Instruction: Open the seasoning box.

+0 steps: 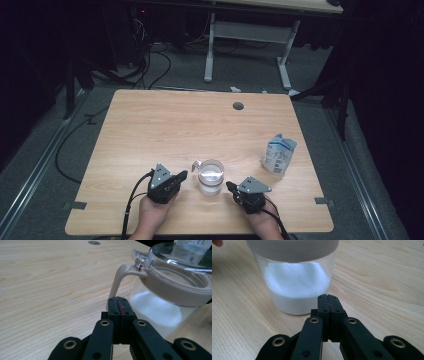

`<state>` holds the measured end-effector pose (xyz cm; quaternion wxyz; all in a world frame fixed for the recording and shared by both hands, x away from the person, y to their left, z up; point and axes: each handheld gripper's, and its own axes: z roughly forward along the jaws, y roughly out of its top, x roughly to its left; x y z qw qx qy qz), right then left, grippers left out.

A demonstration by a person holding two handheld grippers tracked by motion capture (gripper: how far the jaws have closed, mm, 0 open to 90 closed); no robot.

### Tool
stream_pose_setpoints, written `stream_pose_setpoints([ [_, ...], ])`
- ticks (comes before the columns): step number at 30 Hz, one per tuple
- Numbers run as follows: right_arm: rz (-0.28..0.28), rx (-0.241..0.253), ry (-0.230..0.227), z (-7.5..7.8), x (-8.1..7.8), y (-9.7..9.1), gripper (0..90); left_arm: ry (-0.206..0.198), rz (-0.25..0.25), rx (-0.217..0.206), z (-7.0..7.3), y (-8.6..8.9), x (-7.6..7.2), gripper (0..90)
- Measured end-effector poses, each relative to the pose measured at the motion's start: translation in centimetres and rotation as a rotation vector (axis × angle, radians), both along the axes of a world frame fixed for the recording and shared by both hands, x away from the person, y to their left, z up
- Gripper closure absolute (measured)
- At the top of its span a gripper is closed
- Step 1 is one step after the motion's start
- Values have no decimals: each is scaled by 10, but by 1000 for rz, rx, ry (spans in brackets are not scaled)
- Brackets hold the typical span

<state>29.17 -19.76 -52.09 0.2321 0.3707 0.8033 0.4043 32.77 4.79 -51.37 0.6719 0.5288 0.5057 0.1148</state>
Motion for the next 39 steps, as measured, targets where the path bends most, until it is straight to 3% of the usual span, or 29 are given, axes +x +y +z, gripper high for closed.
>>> stream_pose_setpoints([
  [10,1,1,0,0,0,-2,894,22,-3,9,-7,-12,13,900],
  [20,2,-1,5,0,0,-1,895,25,3,12,-5,-19,25,900],
  [31,-19,19,-12,5,-1,-5,895,27,-62,19,-4,-43,45,900],
  [34,-22,40,-24,12,1,-6,895,25,-44,26,-5,-32,41,900],
  [39,-29,66,-62,24,8,-1,895,12,40,8,1,18,27,900],
])
